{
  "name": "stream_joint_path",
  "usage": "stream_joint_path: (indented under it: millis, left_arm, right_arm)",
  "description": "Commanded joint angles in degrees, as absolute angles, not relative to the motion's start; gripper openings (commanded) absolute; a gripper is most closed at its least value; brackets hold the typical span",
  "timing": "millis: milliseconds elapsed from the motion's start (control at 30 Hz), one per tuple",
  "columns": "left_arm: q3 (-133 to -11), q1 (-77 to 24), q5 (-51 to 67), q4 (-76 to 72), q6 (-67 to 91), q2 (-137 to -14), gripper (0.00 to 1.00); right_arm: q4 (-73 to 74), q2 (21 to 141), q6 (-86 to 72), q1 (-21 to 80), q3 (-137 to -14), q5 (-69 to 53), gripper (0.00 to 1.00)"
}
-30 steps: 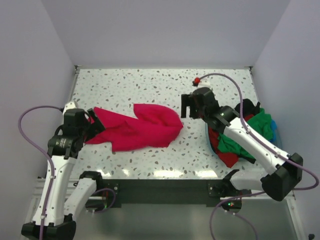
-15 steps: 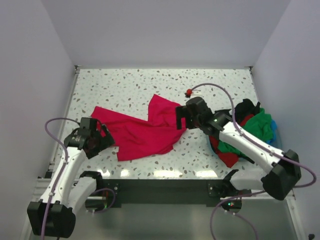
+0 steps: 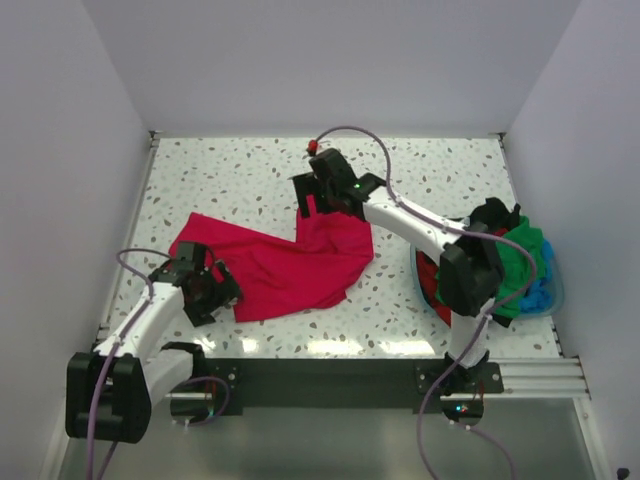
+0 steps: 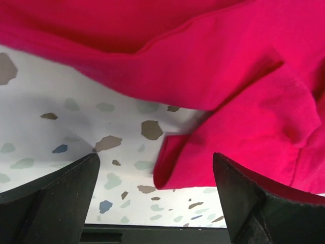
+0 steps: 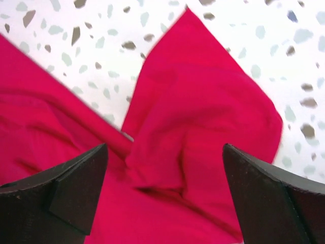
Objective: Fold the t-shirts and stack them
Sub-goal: Flatten the tshirt out
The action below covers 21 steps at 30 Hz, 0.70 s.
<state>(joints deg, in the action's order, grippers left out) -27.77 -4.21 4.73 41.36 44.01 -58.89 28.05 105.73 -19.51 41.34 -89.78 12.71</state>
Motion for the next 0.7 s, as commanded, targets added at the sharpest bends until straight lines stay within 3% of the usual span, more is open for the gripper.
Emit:
stream_joint_path:
  millis: [0,233,367,533,667]
  left_arm:
    - [-25.0,-5.7,8.8,31.3,45.5,-62.1,0.99]
    - [-24.9,-11.3,6.0,28.6,48.5,-66.4,0.9]
    - [-24.4,-12.6,6.8,26.3,49.2,-68.3,0.67]
    - [-24.0,-14.3,4.8,26.6,49.9,-70.2,0.45]
    - [-23.9,-14.8,4.7,27.5,49.8,-69.3,0.0]
  right_arm:
    - [29.8,114.6,-15.7,41.3,-100.0,13.5,0.99]
    - [31.9,128.5,-14.5,41.3,-113.8,13.7,0.99]
    - [31.8,133.1,-15.4,41.3,-116.8,14.2,0.99]
    - [30.3,136.9,-16.0,41.3,-117.8,17.7,0.99]
    - [29.3,140.0,-16.1,41.3,-118.3,20.1,0.97]
